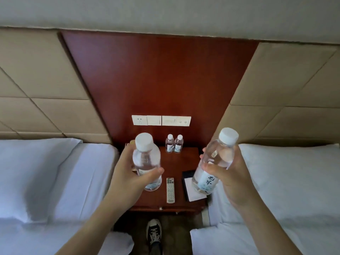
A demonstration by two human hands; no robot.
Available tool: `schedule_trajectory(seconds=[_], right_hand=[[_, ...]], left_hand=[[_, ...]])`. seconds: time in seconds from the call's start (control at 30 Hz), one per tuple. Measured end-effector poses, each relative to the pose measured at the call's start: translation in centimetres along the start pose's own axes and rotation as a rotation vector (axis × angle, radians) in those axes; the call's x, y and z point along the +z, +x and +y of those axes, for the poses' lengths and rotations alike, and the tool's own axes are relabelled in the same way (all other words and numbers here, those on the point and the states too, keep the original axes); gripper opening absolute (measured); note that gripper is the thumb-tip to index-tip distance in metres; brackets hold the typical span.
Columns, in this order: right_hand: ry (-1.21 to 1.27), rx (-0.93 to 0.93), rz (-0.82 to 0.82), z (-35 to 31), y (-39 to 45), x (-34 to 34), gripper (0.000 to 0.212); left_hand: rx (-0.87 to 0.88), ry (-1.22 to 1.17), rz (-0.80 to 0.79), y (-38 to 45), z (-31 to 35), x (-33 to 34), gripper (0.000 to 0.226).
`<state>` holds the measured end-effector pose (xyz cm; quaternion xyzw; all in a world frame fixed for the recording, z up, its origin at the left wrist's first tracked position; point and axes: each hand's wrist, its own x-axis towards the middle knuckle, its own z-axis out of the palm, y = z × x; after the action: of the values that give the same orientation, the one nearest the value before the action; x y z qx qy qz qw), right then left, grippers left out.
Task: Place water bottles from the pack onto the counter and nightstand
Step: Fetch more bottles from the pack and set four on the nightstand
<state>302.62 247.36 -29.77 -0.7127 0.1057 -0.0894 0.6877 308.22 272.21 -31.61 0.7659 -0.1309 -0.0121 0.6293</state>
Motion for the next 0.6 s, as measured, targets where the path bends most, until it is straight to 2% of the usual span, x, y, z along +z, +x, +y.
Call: schedule_trajectory(seconds=[0.17, 0.3, 0.37, 0.6], right_hand=[[-0.001, 0.077, 0.046, 7.2, 9.9, 1.1, 0.061], [0.004, 0.092, 0.021, 14.3, 16.3, 1.1, 0.046], [-0.012, 0.096, 0.024, 19.0, 19.2, 0.6, 0.042], [-0.09, 0.13, 0.031, 36.8, 27.0, -1.2, 0.053]], left_hand=[[-0.079, 0.01, -0.048, 9.5, -9.5, 2.2, 0.053], [-0.142, 0.143, -0.103, 15.2, -17.7, 3.6, 0.056], [-0.17, 0.198, -0.107, 17.3, -22.5, 4.7, 0.061], [-0.265, 0.292, -0.081, 21.6, -40.1, 9.6, 0.074]])
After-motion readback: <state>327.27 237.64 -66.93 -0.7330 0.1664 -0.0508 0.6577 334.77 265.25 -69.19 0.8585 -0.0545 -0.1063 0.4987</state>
